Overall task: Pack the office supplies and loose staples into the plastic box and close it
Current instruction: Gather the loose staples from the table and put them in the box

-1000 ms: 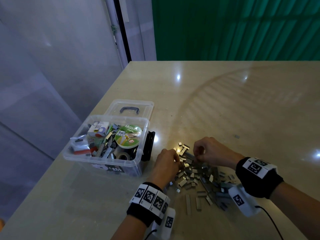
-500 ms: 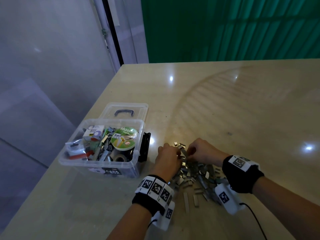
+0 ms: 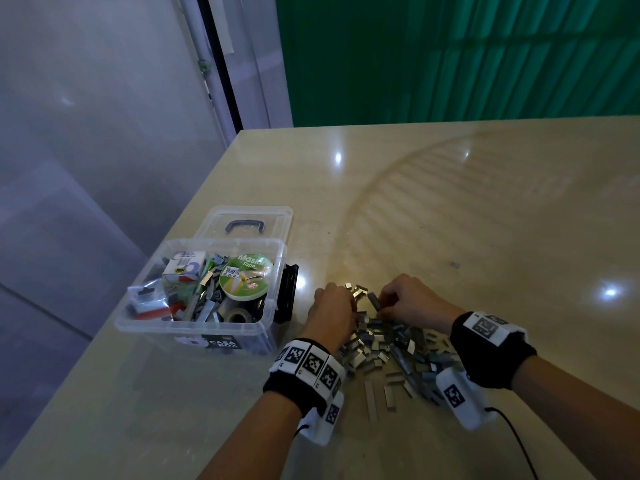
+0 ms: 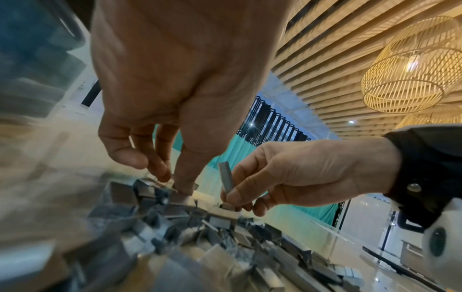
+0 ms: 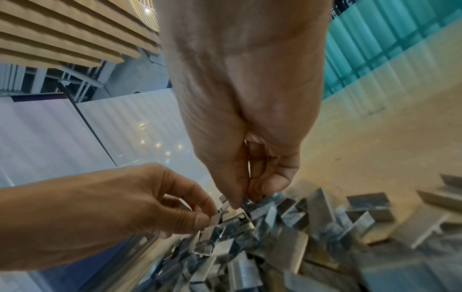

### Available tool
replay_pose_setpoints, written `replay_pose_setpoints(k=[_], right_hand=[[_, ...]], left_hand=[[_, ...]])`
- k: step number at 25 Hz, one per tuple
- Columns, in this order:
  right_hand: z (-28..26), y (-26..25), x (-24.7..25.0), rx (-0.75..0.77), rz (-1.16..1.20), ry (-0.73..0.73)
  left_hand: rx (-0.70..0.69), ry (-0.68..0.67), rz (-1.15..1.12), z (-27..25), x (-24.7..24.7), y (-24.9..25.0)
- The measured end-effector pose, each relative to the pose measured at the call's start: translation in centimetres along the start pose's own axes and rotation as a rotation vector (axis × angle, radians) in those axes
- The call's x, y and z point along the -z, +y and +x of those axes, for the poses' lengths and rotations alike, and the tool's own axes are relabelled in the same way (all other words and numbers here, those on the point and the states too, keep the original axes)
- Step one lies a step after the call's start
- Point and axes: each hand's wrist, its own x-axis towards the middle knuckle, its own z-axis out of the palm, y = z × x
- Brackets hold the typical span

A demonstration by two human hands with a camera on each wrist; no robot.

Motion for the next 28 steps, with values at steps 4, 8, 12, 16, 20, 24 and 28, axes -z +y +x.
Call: replay_pose_setpoints(k=[4, 8, 12, 16, 20, 24, 28], right_hand=[[0.0, 0.0, -0.1, 0.006, -0.004, 0.004], [-0.3, -0.1, 0.1, 0.015, -0.004, -0.002], [-0.8, -0.8, 2.1, 0.057, 0.038, 0.038], [-1.3, -2.3, 4.2, 0.114, 0.093, 0.042], [-1.3, -5.2, 5.5, 0.169, 0.160, 0.043], [-0.5, -10.1, 4.7, 0.346, 0.117, 0.017], [1.5, -17.0, 1.7, 0.477, 0.031, 0.023]], left_hand=[[-0.045, -0.021, 0.088, -0.1, 0.3, 0.1], [-0.067, -0.034, 0.087, -0.4, 0.6, 0.1], [-0.088, 0.057, -0.062, -1.0, 2.3, 0.5], [-0.124, 0.135, -0.120, -2.5, 5.3, 1.4], [-0.147, 0.224, -0.207, -5.5, 9.8, 0.9], [-0.078, 0.346, -0.292, -8.7, 14.5, -3.9], [0.040, 0.430, -0.264, -11.0, 17.8, -10.7]])
